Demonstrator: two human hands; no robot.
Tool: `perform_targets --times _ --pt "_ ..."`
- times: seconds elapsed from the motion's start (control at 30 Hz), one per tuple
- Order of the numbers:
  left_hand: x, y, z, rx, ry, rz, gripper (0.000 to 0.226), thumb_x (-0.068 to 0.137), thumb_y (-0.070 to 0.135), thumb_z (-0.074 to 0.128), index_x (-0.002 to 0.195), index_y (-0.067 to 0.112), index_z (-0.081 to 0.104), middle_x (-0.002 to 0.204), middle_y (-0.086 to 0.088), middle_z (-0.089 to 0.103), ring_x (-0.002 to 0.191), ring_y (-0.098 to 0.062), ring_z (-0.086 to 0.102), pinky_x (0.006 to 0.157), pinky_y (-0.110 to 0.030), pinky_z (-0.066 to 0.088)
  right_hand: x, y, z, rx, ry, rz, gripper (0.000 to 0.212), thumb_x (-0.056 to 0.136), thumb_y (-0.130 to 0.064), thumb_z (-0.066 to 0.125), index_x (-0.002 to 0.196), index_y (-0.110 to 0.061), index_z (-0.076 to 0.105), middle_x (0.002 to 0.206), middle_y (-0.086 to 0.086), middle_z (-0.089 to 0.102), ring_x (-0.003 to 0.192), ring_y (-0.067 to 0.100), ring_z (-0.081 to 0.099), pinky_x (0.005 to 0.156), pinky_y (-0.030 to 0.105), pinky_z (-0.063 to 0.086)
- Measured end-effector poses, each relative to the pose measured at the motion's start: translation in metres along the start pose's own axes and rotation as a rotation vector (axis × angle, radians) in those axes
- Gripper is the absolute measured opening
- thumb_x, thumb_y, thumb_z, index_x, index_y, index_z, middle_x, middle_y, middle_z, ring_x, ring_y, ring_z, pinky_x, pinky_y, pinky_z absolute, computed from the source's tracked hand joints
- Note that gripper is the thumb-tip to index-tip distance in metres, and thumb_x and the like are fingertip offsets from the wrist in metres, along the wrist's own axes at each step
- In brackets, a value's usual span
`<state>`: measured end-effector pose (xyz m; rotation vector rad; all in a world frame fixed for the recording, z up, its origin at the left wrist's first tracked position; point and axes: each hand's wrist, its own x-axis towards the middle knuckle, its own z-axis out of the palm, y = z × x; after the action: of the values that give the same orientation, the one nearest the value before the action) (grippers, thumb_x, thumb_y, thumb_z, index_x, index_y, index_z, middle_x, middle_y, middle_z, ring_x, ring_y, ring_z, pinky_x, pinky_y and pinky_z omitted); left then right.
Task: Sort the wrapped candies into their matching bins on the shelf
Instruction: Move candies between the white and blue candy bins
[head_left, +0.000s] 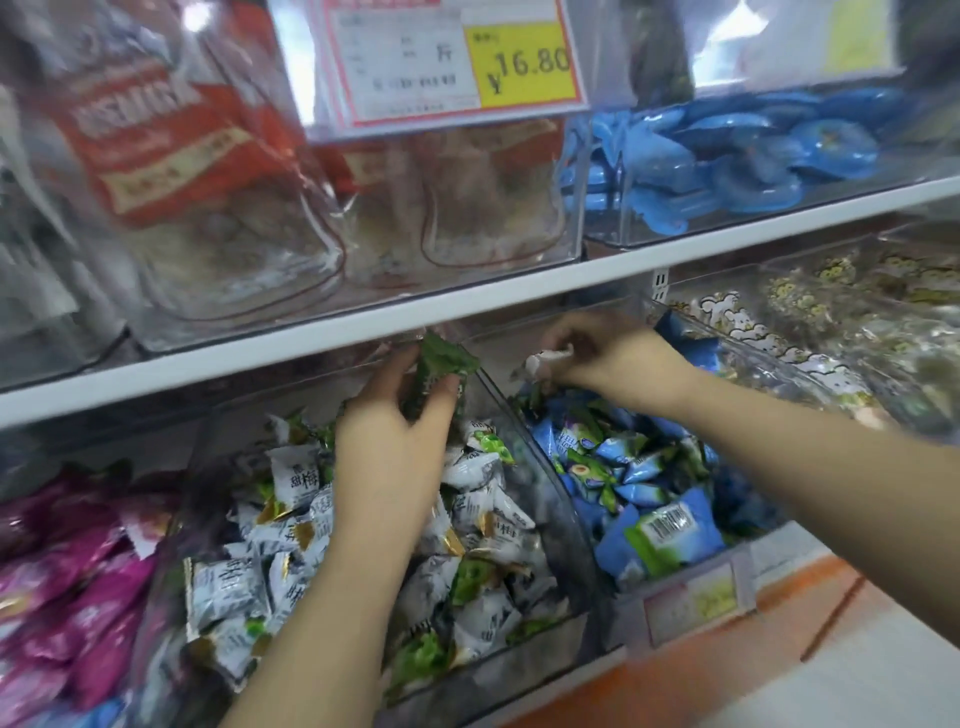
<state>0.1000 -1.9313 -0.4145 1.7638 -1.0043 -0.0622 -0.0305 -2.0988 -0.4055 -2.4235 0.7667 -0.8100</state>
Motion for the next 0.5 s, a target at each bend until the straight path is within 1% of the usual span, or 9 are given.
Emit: perform_targets --times 0.07,0.13,0.17,0.2,0.23,0.27,0.33,0.4,0.5 --pt "-0.009 0.004 -0.014 0.024 0.024 0.015 0.042 0.092 0.034 0.058 0.131 0.024 0.053 0.063 0.007 0.059 0.042 0.001 0.049 0.039 -0.01 0.034 -0.023 -0.02 -0.005 0.047 0.077 -0.03 0.015 0.079 -0.025 0.073 0.076 -0.024 0.058 0.072 -0.007 0.06 0.065 0.003 0.052 0.061 0.013 0.038" --pt "-0.017 0.004 -0.032 0.047 0.05 0.043 0.046 0.091 0.035 0.058 0.134 0.02 0.051 0.069 0.009 0.06 0.053 0.004 0.054 0.048 -0.008 0.037 -0.04 -0.044 -0.004 0.018 0.133 -0.068 0.012 0.079 -0.023 0.074 0.08 -0.023 0.062 0.075 0.0 0.057 0.065 0.007 0.049 0.061 0.008 0.036" --pt "-0.02 0.004 -0.042 0.056 0.059 0.051 0.048 0.091 0.035 0.058 0.135 0.018 0.051 0.08 0.004 0.066 0.067 0.001 0.06 0.055 -0.01 0.038 -0.045 -0.056 0.001 -0.007 0.143 -0.081 0.01 0.079 -0.023 0.074 0.083 -0.021 0.066 0.074 0.001 0.055 0.063 0.008 0.047 0.06 0.007 0.035" --pt "-0.022 0.001 -0.051 0.06 0.07 0.043 0.049 0.092 0.035 0.057 0.136 0.016 0.05 0.098 -0.005 0.069 0.088 -0.012 0.064 0.067 -0.015 0.04 -0.049 -0.068 0.007 -0.039 0.134 -0.094 0.01 0.08 -0.025 0.074 0.082 -0.018 0.067 0.069 -0.001 0.053 0.062 0.01 0.045 0.059 0.007 0.035" --pt "-0.023 -0.001 -0.061 0.058 0.077 0.024 0.049 0.092 0.035 0.057 0.136 0.015 0.049 0.115 -0.009 0.066 0.105 -0.021 0.061 0.077 -0.019 0.039 -0.05 -0.078 0.017 -0.07 0.118 -0.1 0.012 0.081 -0.027 0.073 0.077 -0.018 0.065 0.064 -0.002 0.05 0.06 0.011 0.044 0.058 0.011 0.035" --pt "-0.024 -0.004 -0.07 0.057 0.081 0.002 0.049 0.092 0.035 0.057 0.137 0.015 0.049 0.124 -0.008 0.062 0.115 -0.024 0.056 0.082 -0.022 0.038 -0.049 -0.087 0.027 -0.098 0.099 -0.086 0.019 0.082 -0.03 0.071 0.071 -0.018 0.061 0.061 0.0 0.049 0.059 0.013 0.045 0.058 0.015 0.036" --pt "-0.03 -0.011 -0.089 0.061 0.095 -0.029 0.047 0.092 0.034 0.057 0.135 0.017 0.051 0.123 0.003 0.059 0.118 -0.019 0.053 0.085 -0.022 0.036 -0.042 -0.099 0.046 -0.147 0.059 -0.004 0.029 0.086 -0.034 0.066 0.072 -0.01 0.058 0.061 0.004 0.05 0.062 0.022 0.05 0.06 0.032 0.042" --pt "-0.037 -0.02 -0.109 0.063 0.117 -0.047 0.044 0.091 0.032 0.059 0.131 0.016 0.055 0.114 0.005 0.06 0.11 -0.012 0.054 0.082 -0.019 0.033 -0.035 -0.109 0.06 -0.223 0.0 0.063 0.025 0.088 -0.035 0.062 0.081 -0.011 0.062 0.063 0.001 0.05 0.07 0.025 0.054 0.064 0.034 0.045" --pt "-0.048 -0.032 -0.142 0.095 0.163 -0.051 0.045 0.09 0.03 0.061 0.132 0.015 0.055 0.124 -0.001 0.061 0.105 -0.006 0.051 0.086 -0.02 0.034 -0.041 -0.123 0.072 -0.255 -0.069 0.082 0.025 0.09 -0.032 0.06 0.103 -0.012 0.067 0.084 0.006 0.067 0.088 0.027 0.063 0.077 0.038 0.052"
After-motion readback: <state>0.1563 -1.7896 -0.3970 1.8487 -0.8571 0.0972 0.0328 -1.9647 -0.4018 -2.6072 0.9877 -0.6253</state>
